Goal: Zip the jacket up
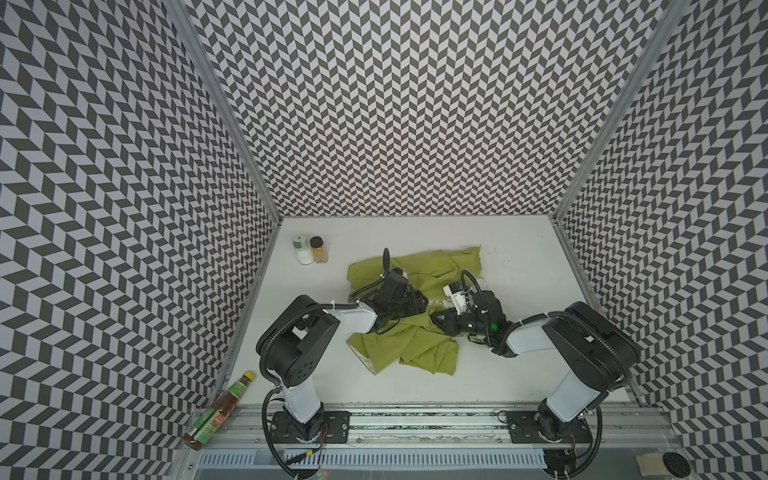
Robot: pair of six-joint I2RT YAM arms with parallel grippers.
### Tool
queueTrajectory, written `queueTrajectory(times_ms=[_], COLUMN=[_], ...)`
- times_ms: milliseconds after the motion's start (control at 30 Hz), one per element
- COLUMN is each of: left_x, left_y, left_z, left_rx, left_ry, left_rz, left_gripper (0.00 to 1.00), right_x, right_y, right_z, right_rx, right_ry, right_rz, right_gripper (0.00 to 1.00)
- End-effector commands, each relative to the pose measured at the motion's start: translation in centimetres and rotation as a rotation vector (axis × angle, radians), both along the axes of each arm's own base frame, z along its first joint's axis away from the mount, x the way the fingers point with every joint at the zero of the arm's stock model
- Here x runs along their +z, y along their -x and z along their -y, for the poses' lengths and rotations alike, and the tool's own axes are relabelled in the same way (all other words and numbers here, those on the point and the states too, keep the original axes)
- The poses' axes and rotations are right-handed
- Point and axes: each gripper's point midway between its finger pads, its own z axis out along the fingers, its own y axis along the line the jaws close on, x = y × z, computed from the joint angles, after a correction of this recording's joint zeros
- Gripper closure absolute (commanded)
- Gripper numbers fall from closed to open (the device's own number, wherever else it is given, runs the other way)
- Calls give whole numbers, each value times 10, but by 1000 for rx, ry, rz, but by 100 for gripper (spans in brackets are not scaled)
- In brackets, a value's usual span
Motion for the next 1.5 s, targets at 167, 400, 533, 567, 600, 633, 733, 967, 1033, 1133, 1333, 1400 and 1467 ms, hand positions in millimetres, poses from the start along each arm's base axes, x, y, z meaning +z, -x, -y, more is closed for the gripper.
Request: queueTrajectory(times_ms=[167, 400, 533, 567, 600, 633, 733, 967, 1033, 1133, 1333, 1400, 1467], left_x=[47, 86, 91, 93, 94, 96, 102, 116, 122, 129, 121, 115, 109], left_y=[-7, 1, 7, 7, 8, 8, 9, 23, 32, 45, 43, 38, 36], left_z=[18, 14, 14, 14, 14, 14, 14, 8, 0, -11, -28, -30, -26], left_rx=[43, 4, -24, -26, -28, -29, -39, -51, -21, 9, 30, 24, 0], left_ry=[204, 304, 338, 344, 349, 353, 364, 400, 442, 488, 406, 383, 363], left_rz=[58, 114, 102, 99, 101, 103, 107, 94, 82, 86, 97, 97, 83], left_gripper=[72, 77, 77, 76, 76, 76, 76, 77, 76, 60, 31, 29, 29], right_x=[8, 35, 61, 68, 74, 80, 88, 78, 72, 70, 76, 76, 79], right_y=[10, 8, 4, 4, 4, 3, -5, -23, -23, -24, -19, -20, -20], right_z=[5, 8, 8, 8, 8, 9, 16, 10, 3, -4, -14, -15, -15], right_rx=[6, -2, -3, -2, 0, -2, -55, -5, 39, 67, 93, 90, 88], right_ry=[-23, -8, -10, -12, -14, -16, -15, -3, -19, -59, -130, -139, -149], right_rz=[45, 110, 159, 172, 184, 195, 203, 180, 167, 146, 149, 155, 161], right_gripper=[83, 82, 79, 78, 78, 78, 77, 72, 72, 72, 72, 72, 72])
